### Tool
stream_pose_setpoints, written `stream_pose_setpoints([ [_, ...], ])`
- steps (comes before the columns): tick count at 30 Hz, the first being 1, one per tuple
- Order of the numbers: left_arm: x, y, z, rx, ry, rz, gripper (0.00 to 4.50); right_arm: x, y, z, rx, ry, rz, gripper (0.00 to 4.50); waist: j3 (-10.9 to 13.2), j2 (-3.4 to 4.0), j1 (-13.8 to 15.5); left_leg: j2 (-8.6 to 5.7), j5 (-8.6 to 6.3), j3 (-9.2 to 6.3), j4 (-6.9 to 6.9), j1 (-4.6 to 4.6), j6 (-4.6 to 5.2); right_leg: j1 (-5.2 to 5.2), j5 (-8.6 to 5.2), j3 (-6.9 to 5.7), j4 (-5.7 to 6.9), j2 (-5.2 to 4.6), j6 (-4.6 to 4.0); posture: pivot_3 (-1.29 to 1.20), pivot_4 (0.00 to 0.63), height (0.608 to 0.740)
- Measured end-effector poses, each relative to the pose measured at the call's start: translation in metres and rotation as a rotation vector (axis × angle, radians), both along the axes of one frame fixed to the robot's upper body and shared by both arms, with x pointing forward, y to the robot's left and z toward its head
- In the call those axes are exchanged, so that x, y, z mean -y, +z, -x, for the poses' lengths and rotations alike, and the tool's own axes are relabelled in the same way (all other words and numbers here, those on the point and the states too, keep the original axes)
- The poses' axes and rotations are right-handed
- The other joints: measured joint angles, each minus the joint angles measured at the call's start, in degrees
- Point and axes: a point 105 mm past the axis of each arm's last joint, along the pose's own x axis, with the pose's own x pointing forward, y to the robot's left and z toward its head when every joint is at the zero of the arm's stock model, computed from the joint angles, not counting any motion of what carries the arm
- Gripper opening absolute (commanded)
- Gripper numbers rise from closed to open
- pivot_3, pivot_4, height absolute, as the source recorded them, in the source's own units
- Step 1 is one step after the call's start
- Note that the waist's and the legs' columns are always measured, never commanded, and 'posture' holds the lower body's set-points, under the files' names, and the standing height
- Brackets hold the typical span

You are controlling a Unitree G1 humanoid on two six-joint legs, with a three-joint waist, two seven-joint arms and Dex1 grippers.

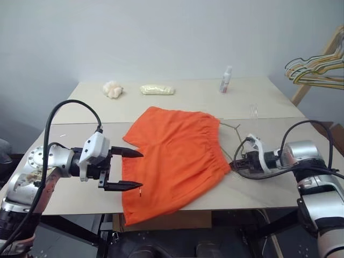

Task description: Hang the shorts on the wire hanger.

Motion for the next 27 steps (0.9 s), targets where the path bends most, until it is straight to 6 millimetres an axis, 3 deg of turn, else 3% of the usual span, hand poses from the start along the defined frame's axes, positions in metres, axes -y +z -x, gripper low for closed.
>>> stream_pose_setpoints([
  [6, 0.002, 0.007, -0.002, 0.015, -0.007, -0.008, 4.45, -0.008, 0.023, -0.014, 0.312, 0.096, 0.164, 0.00, 0.0, 0.02, -0.1, 0.01, 0.02, 0.02, 0.01, 0.00, -0.03, -0.05, 0.00, 0.02, 0.04, 0.02, 0.00, -0.12, 0.000, 0.740],
  [10, 0.003, 0.022, -0.015, 0.063, -0.017, -0.013, 4.45, -0.042, 0.067, -0.017, 0.556, 0.263, 0.198, 0.00, 0.0, 0.03, -1.0, 0.01, 0.03, 0.01, -0.01, -0.03, -0.04, -0.06, 0.00, 0.02, 0.03, 0.05, 0.00, -0.14, 0.000, 0.740],
  [13, -0.002, 0.028, -0.027, 0.091, -0.003, -0.028, 4.45, -0.063, 0.089, -0.011, 0.657, 0.405, 0.244, 0.00, 0.0, 0.02, -1.7, 0.01, 0.03, 0.01, 0.00, -0.02, -0.03, -0.04, 0.00, 0.01, 0.02, 0.05, 0.00, -0.15, 0.000, 0.740],
  [16, -0.008, 0.039, -0.037, 0.136, -0.008, -0.048, 4.45, -0.081, 0.097, 0.002, 0.686, 0.571, 0.300, 0.00, 0.0, 0.01, -2.2, 0.01, 0.03, -0.01, 0.00, -0.03, -0.03, -0.05, 0.00, -0.01, 0.02, 0.05, 0.00, -0.15, 0.000, 0.740],
  [19, -0.018, 0.051, -0.042, 0.180, -0.025, -0.088, 4.45, -0.091, 0.092, 0.016, 0.657, 0.704, 0.356, 0.00, 0.0, 0.01, -3.0, 0.01, 0.03, -0.05, 0.01, -0.05, -0.03, -0.03, 0.00, -0.04, 0.02, 0.06, 0.01, -0.16, 0.000, 0.740],
  [23, -0.020, 0.063, -0.043, 0.230, -0.093, -0.120, 4.45, -0.094, 0.089, 0.023, 0.582, 0.735, 0.352, 0.00, 0.1, -0.02, -3.5, 0.01, 0.04, -0.05, 0.03, -0.05, -0.02, -0.05, 0.00, -0.03, 0.06, 0.05, 0.01, -0.18, 0.000, 0.740],
  [27, -0.019, 0.086, -0.051, 0.341, -0.118, -0.146, 4.45, -0.106, 0.107, 0.027, 0.573, 0.768, 0.363, 0.00, 0.0, -0.01, -4.6, 0.02, 0.04, -0.07, 0.03, -0.07, -0.03, -0.08, 0.00, -0.03, 0.06, 0.06, 0.01, -0.20, 0.000, 0.740],
])
